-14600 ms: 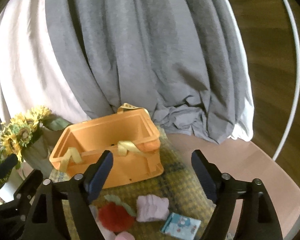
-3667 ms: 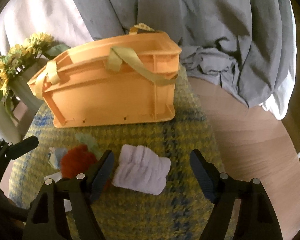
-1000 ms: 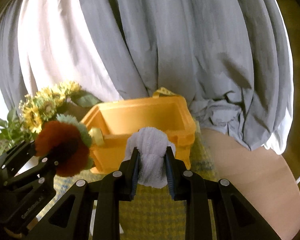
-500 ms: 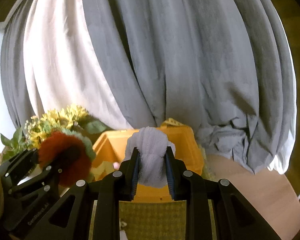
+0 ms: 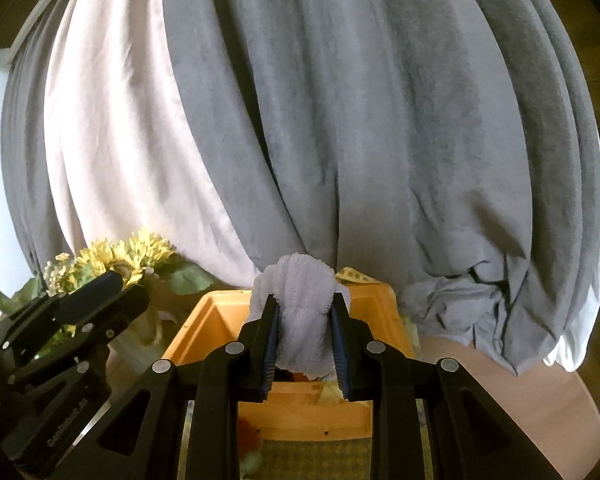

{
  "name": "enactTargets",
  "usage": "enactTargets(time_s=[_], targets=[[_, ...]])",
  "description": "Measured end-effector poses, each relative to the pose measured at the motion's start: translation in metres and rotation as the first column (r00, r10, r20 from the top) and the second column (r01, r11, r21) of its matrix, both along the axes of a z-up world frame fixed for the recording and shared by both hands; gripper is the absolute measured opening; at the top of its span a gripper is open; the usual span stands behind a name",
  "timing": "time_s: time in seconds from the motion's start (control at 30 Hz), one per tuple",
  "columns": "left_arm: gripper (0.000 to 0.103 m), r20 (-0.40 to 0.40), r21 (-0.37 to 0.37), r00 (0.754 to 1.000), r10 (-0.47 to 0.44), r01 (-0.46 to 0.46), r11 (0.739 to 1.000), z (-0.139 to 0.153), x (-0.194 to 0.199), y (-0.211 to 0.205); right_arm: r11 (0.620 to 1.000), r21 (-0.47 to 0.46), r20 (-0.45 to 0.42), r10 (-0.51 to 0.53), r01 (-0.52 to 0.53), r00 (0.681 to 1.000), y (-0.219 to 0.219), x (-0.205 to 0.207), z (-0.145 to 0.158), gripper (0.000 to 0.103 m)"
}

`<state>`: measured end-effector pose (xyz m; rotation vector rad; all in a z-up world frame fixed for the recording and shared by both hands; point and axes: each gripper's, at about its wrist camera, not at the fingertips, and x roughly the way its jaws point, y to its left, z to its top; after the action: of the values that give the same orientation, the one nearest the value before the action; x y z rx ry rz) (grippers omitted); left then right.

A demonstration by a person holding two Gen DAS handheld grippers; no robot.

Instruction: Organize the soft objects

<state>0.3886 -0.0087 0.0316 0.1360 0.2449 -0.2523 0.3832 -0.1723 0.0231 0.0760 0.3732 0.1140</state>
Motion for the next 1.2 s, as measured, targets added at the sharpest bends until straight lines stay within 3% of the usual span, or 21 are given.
enactTargets(time_s=[0.83,0.9,0.97,1.03,1.2], targets=[[0.032,-0.148,0.051,0.986,0.075,-0.068,0.996,-0.040,0.086,0.002,0.999,-0.036,-0.125,-0.008,0.004,0.992,-0.001,0.104,-0.040,0.027],[0.036,-0.154,0.053,0.985,0.080,-0.072,0.996,-0.042,0.089,0.003,0.999,-0.037,-0.140,-0.009,0.003,0.990,-0.001,0.112,-0.045,0.032],[0.040,-0.160,0.053,0.984,0.084,-0.076,0.996,-0.044,0.092,0.004,0.999,-0.034,-0.151,-0.011,0.006,0.989,-0.001,0.118,-0.049,0.049],[0.042,-0.161,0.056,0.983,0.087,-0.079,0.995,-0.046,0.093,0.004,0.999,-0.029,-0.150,-0.016,0.012,0.989,-0.002,0.121,-0.051,0.056],[0.048,-0.161,0.054,0.983,0.088,-0.081,0.995,-0.047,0.092,0.005,0.999,-0.033,-0.156,-0.023,0.018,0.987,-0.003,0.122,-0.053,0.059]])
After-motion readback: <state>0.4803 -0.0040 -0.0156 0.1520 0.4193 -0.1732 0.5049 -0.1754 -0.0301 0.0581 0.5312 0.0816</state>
